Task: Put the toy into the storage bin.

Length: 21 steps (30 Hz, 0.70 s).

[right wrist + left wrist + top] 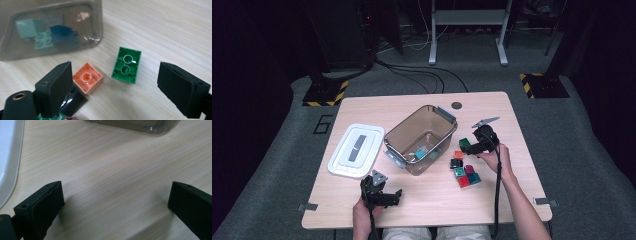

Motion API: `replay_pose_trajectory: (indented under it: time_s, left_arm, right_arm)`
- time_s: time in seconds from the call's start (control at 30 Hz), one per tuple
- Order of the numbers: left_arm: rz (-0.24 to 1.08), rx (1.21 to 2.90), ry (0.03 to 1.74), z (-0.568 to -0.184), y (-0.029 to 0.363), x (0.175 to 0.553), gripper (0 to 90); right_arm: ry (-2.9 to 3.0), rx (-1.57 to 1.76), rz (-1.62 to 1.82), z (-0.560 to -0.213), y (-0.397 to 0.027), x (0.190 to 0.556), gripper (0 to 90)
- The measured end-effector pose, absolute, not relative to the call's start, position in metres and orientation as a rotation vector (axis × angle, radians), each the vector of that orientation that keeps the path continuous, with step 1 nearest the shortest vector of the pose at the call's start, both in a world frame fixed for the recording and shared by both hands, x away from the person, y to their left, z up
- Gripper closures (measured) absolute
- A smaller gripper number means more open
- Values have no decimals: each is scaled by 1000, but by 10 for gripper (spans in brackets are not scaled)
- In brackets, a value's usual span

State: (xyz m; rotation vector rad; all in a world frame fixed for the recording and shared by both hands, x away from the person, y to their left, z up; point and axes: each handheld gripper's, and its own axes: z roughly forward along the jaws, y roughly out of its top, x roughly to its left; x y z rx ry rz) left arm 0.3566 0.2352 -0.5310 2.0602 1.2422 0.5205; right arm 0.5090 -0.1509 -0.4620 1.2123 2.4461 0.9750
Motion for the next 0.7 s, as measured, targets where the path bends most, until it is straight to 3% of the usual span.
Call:
replay_pose_trajectory:
  time_s: [0.4,0.7]
  left_arm:
    - [520,2060,1242,-531,235,357,1]
    - [520,2060,1242,-531,235,357,1]
  right_arm:
    - [2414,1286,932,-485,-148,526,148]
    - [2410,1283,903,-494,-141,535,272]
